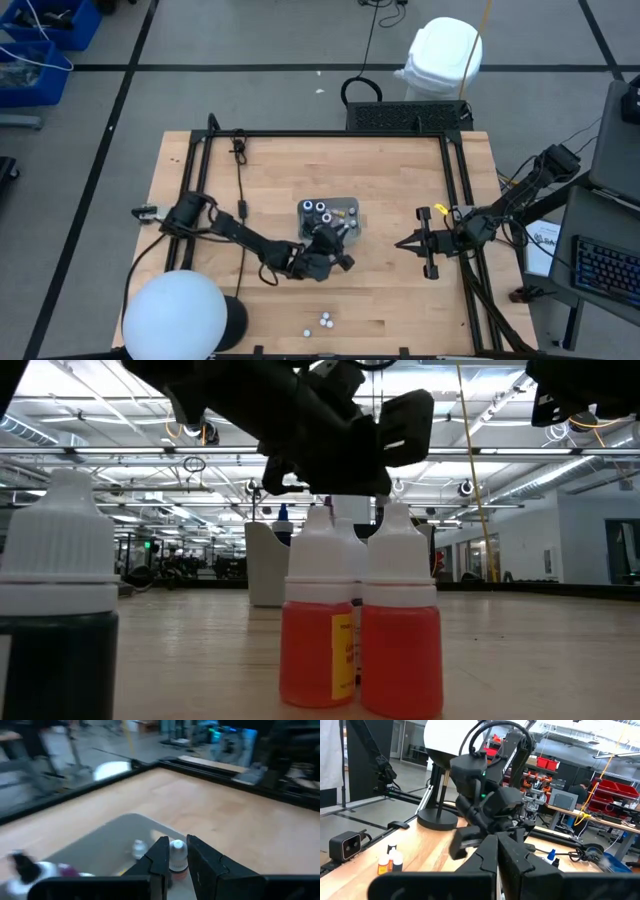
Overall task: Pick & Place food coloring
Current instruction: Put the small red food coloring bottle into the gray bin
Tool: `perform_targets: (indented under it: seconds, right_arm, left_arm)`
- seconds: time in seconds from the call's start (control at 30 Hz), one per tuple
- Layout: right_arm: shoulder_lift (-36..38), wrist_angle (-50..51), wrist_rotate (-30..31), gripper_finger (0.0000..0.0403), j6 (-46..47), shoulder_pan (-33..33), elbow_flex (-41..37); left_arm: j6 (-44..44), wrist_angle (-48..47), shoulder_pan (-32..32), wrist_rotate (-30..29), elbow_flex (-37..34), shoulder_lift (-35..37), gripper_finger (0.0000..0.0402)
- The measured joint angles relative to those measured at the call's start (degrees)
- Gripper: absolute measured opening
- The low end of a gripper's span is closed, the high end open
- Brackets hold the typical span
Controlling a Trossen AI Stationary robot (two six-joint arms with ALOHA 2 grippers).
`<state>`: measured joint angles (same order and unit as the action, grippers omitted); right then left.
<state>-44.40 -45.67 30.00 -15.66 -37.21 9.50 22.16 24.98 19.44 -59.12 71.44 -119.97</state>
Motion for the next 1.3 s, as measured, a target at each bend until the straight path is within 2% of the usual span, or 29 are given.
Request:
perform_targets:
  seconds: [0.1, 0.27, 0.47, 0.67, 0.87, 1.3]
  right_arm:
    - [0.00, 0.02, -0.02, 0.0000, 0.00, 0.00, 0.00]
    - [0.00, 0.02, -0.02, 0.0000, 0.00, 0.00, 0.00]
    - [0.00, 0.03, -0.02, 0.0000, 0.00, 0.00, 0.00]
    - [-0.02, 0.04, -0.02, 0.0000, 0.00, -0.02, 0.00]
    - [-0.02, 0.07, -0.02, 0.0000, 0.00, -0.02, 0.00]
    - [-0.02, 0.07, -0.02, 0.0000, 0.00, 0.00, 0.00]
  left_arm:
    - [-0.01, -0.17, -0.69, -1.34, 0.02, -0.38, 0.0060]
    - [0.50, -1.40, -2.92, -0.09, 0.02, -0.43, 0.0060]
    - [0.67, -1.70, -5.39, 7.33, 0.02, -0.45, 0.0060]
    - [0.67, -4.02, -5.83, 8.31, 0.02, -0.45, 0.0060]
    - [2.43, -6.49, -7.32, 15.92, 0.02, -0.45, 0.0060]
    - [2.18, -9.25, -7.43, 14.55, 0.02, -0.45, 0.0060]
